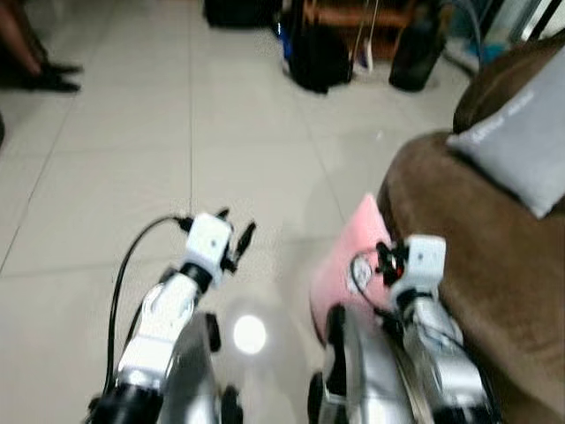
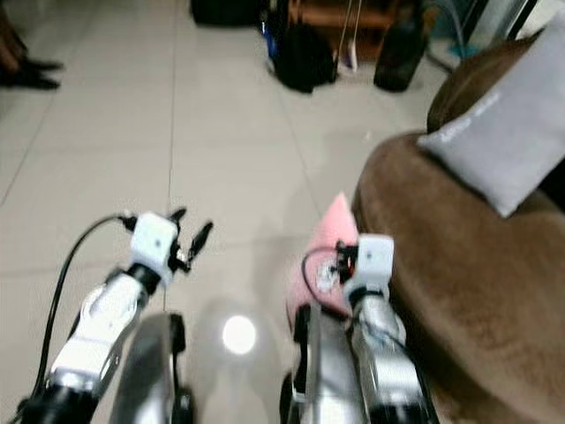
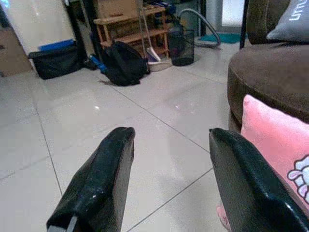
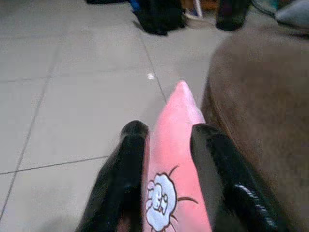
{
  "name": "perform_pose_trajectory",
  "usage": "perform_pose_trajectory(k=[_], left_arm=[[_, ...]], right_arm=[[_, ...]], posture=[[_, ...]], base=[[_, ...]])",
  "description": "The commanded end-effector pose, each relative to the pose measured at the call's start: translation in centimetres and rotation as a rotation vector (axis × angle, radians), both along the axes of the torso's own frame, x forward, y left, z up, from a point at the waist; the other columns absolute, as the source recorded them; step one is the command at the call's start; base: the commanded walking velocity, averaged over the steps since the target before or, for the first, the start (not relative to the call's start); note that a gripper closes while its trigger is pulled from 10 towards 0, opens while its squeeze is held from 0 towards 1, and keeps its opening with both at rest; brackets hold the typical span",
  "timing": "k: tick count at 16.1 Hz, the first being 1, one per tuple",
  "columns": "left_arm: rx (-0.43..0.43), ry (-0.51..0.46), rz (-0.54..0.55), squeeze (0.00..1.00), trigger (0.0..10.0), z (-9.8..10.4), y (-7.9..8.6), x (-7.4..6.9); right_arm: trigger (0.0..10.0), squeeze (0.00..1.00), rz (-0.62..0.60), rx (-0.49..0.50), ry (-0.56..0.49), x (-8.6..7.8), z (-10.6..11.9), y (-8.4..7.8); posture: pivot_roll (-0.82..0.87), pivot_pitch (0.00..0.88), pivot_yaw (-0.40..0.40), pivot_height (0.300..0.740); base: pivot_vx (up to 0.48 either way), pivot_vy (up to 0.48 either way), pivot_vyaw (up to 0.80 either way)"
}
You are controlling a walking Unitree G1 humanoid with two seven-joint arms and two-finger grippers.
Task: Move the pillow to the sofa from floor
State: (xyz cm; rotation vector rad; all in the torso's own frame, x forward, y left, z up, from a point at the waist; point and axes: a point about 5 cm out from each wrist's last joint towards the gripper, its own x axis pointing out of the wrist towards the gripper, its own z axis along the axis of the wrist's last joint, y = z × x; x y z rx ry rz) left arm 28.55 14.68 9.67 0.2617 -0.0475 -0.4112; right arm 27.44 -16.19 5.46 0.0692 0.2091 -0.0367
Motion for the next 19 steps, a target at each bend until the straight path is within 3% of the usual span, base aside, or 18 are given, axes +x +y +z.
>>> perform_pose_trajectory(k=[1,4,7,10,13,19], left_arm=[[0.013,-0.009,-0.045,0.0,10.0,0.6,-0.2,0.1],[0.02,0.012,-0.11,0.0,10.0,1.0,0.0,-0.2],[0.005,0.045,-0.278,0.0,10.0,2.5,0.2,-0.9],[-0.04,0.1,-0.417,0.0,10.0,3.7,0.2,-1.5],[-0.042,0.184,-0.594,0.0,10.0,3.9,-0.2,-3.1],[-0.042,0.219,-0.61,0.0,10.0,4.0,0.0,-3.2]], right_arm=[[10.0,1.0,-0.085,0.03,0.052,0.2,-1.0,-1.2],[10.0,1.0,-0.141,0.021,0.061,1.1,-1.3,-2.1],[10.0,1.0,-0.219,-0.017,0.064,3.0,-1.2,-3.5],[10.0,1.0,-0.29,-0.017,0.053,3.7,-0.8,-4.9],[10.0,1.0,-0.319,0.016,0.034,3.9,-0.5,-6.2],[10.0,1.0,-0.221,0.102,0.145,3.3,-2.9,-5.0]], posture=[[0.08,0.205,-0.039,0.505],[0.1,0.262,0.007,0.505],[0.15,0.322,0.051,0.505],[0.18,0.337,0.065,0.505],[0.18,0.334,0.072,0.505],[0.19,0.329,0.078,0.505]], base=[[0.0,0.0,0.0],[0.0,0.0,0.0],[0.0,0.0,0.0],[0.0,0.0,0.0],[0.0,0.0,0.0],[0.0,0.0,0.0]])
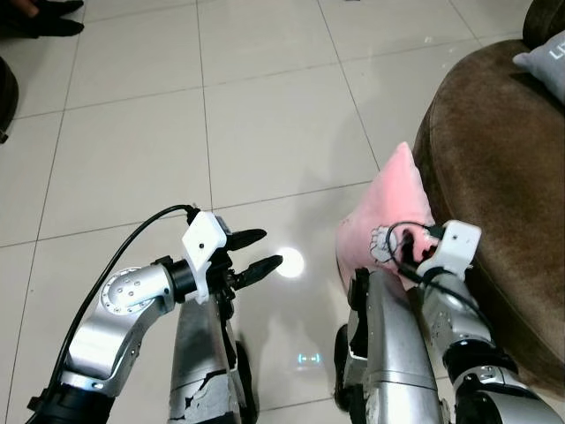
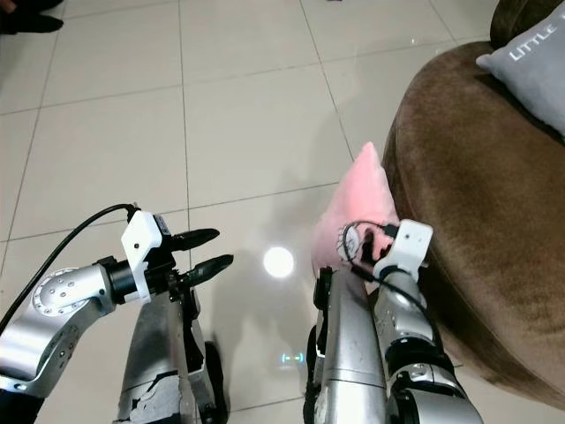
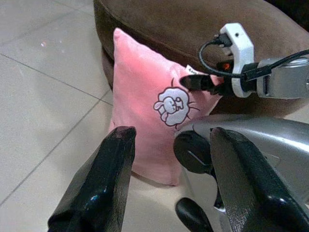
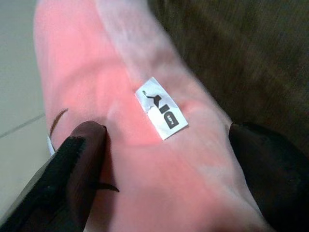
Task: Move the pillow to the sofa from floor
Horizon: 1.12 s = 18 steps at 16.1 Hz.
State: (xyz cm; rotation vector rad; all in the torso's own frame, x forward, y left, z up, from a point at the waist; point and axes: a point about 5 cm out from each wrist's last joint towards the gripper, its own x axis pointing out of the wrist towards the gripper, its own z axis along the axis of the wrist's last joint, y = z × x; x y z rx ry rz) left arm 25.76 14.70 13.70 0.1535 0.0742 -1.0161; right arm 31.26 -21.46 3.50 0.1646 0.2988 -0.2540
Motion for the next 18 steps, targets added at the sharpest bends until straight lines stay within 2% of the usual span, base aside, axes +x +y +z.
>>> perform_pose_trajectory(k=[1,3,4,5,6,7,8,9,18], left_arm=[[0.007,0.013,-0.029,0.0,10.0,0.1,0.1,-0.5],[0.017,0.015,-0.026,0.0,10.0,-0.1,0.2,-0.5],[0.018,0.014,-0.026,0.0,10.0,-0.1,0.1,-0.4],[0.018,0.014,-0.026,0.0,10.0,-0.1,0.0,-0.4],[0.021,0.013,-0.03,0.0,10.0,0.0,-0.1,-0.4],[0.024,0.012,-0.031,0.0,10.0,0.0,-0.1,-0.4],[0.026,0.012,-0.032,0.0,10.0,0.0,0.0,-0.3],[0.028,0.014,-0.035,0.0,10.0,0.0,-0.1,-0.2],[0.035,0.016,-0.044,0.0,10.0,-0.3,-0.3,-0.2]], right_arm=[[10.0,1.0,0.015,0.039,0.056,-0.6,-1.2,0.6],[10.0,1.0,0.017,-0.02,0.075,-0.7,-1.5,0.9],[10.0,0.54,0.028,-0.051,0.089,-0.8,-1.7,1.2],[10.0,0.54,0.033,-0.065,0.095,-0.8,-1.8,1.3],[10.0,0.0,0.07,-0.084,0.104,-0.9,-2.0,2.0],[10.0,0.0,0.085,-0.062,0.098,-0.9,-2.1,2.3],[5.5,0.0,0.097,-0.044,0.095,-0.9,-2.1,2.6],[0.0,0.0,0.107,-0.033,0.092,-0.8,-2.1,2.7],[0.0,0.0,0.106,-0.036,0.084,-1.0,-2.2,2.3]], posture=[[0.19,0.324,0.077,0.505],[0.19,0.317,0.077,0.505],[0.19,0.314,0.077,0.505],[0.19,0.314,0.077,0.505],[0.19,0.308,0.079,0.505],[0.19,0.307,0.079,0.505],[0.19,0.304,0.082,0.505],[0.19,0.304,0.083,0.505],[0.19,0.301,0.083,0.505]], base=[[0.0,0.0,0.0],[0.0,0.0,0.0],[0.0,0.0,0.0],[0.0,0.0,0.0],[0.0,0.0,0.0],[0.0,0.0,0.0],[0.0,0.0,0.0],[0.0,0.0,0.0],[0.0,0.0,0.0]])
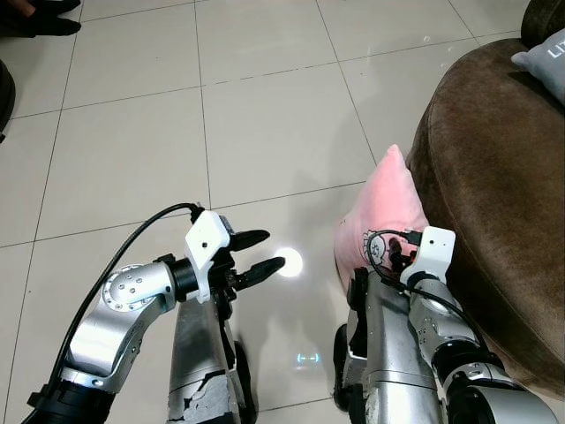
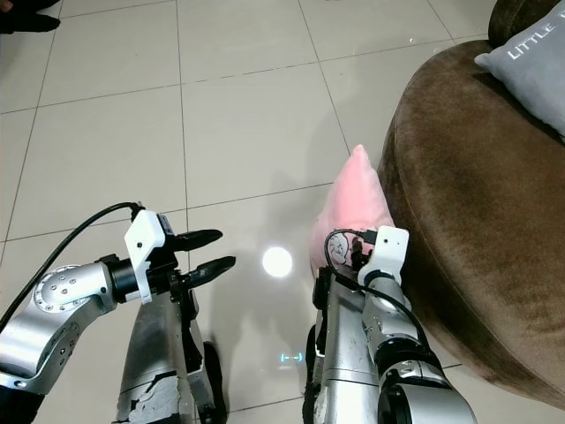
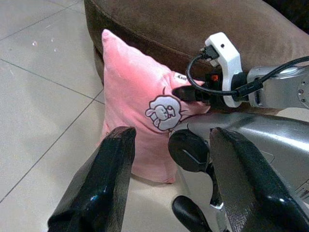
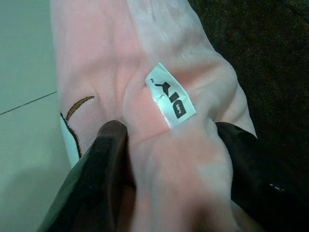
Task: Move the pillow to the sofa from floor
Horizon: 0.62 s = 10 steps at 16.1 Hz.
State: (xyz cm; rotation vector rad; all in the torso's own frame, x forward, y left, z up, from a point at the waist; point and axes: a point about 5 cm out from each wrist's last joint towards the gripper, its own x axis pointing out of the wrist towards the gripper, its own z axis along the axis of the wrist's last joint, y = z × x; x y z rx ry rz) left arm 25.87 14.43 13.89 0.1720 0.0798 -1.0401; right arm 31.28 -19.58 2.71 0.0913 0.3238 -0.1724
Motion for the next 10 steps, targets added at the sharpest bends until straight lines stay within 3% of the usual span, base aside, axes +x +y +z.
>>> perform_pose_trajectory(k=[1,10], left_arm=[[0.018,0.018,-0.02,0.0,10.0,-0.51,-0.03,-0.36],[0.033,0.016,-0.032,0.0,10.0,-0.88,-0.27,-0.48]], right_arm=[[0.0,0.0,0.012,0.017,0.059,-1.03,-1.42,0.38],[0.0,0.0,0.027,0.007,0.048,-1.23,-1.47,0.02]], posture=[[0.19,0.299,0.082,0.505],[0.18,0.291,0.081,0.505]], base=[[0.0,0.0,0.0],[0.0,0.0,0.0]])
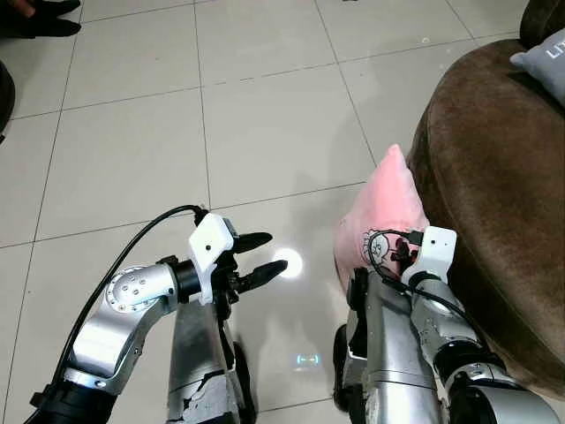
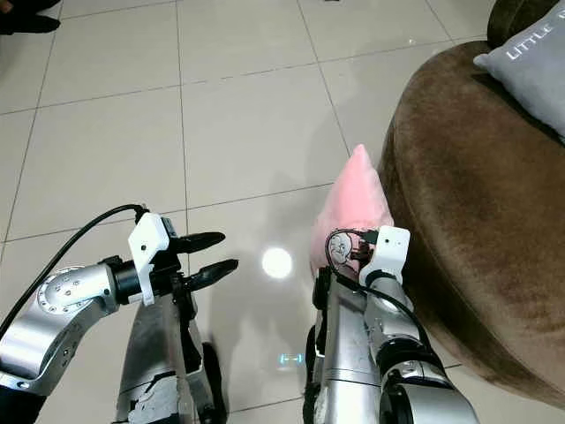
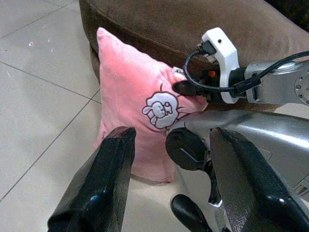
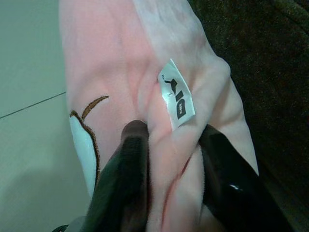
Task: Move the pillow to the sofa from floor
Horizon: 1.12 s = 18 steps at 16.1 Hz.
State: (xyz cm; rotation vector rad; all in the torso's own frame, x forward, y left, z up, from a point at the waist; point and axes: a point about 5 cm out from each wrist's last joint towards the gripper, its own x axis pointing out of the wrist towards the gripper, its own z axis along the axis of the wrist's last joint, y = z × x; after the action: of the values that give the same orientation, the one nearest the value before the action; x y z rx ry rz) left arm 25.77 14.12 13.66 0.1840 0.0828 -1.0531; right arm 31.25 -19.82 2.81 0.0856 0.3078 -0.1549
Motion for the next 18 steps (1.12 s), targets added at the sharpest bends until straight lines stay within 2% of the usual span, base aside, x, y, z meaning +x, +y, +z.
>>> perform_pose_trajectory(k=[1,7,11,12,13,14,15,16,17,18], left_arm=[[0.024,0.018,-0.019,0.0,10.0,-0.7,0.0,-0.4],[0.034,0.014,-0.03,0.0,10.0,-1.0,-0.1,-0.4],[0.022,0.002,0.002,0.0,10.0,-1.6,-0.4,-0.1],[0.006,-0.008,0.04,0.0,10.0,-1.9,-0.6,0.2],[0.002,-0.008,0.05,0.0,10.0,-2.0,-0.6,0.3],[-0.015,-0.013,0.088,0.0,10.0,-2.1,-0.6,0.6],[-0.073,-0.011,0.156,0.0,10.0,-1.9,-0.6,1.0],[-0.089,-0.011,0.17,0.0,10.0,-1.8,-0.7,1.0],[-0.137,-0.022,0.187,0.0,10.0,-1.3,-1.0,1.1],[-0.16,-0.029,0.191,0.0,10.0,-0.9,-1.4,1.3]], right_arm=[[0.0,0.0,0.009,0.01,0.064,-1.2,-1.6,0.2],[0.0,0.0,0.055,0.018,0.056,-1.5,-1.8,0.6],[0.0,0.0,0.086,0.024,0.057,-2.1,-2.3,1.1],[0.0,0.0,0.11,0.043,0.037,-1.9,-2.1,1.6],[0.0,0.0,0.116,0.052,0.028,-1.9,-2.0,1.7],[0.0,0.0,0.138,0.105,-0.038,-1.4,-1.1,2.4],[0.0,0.0,0.207,0.172,-0.184,-0.9,1.7,3.8],[0.0,0.0,0.22,0.194,-0.232,-0.9,2.8,4.1],[0.0,0.0,0.213,0.26,-0.366,-1.1,6.4,4.4],[0.0,0.0,0.183,0.302,-0.449,-1.2,8.7,4.1]], posture=[[0.18,0.289,0.081,0.505],[0.17,0.252,0.075,0.505],[0.15,0.204,0.052,0.505],[0.13,0.165,0.031,0.505],[0.13,0.165,0.031,0.505],[0.11,0.142,0.02,0.505],[0.08,0.097,0.002,0.505],[0.07,0.088,-0.002,0.505],[0.06,0.066,-0.006,0.505],[0.05,0.059,-0.008,0.505]], base=[[0.0,0.0,0.0],[0.0,0.0,0.0],[0.0,0.0,0.0],[0.0,0.0,0.0],[0.0,0.0,0.0],[0.0,0.0,0.0],[0.0,0.0,0.0],[0.0,0.0,0.0],[0.0,0.0,0.0],[0.0,0.0,0.0]])
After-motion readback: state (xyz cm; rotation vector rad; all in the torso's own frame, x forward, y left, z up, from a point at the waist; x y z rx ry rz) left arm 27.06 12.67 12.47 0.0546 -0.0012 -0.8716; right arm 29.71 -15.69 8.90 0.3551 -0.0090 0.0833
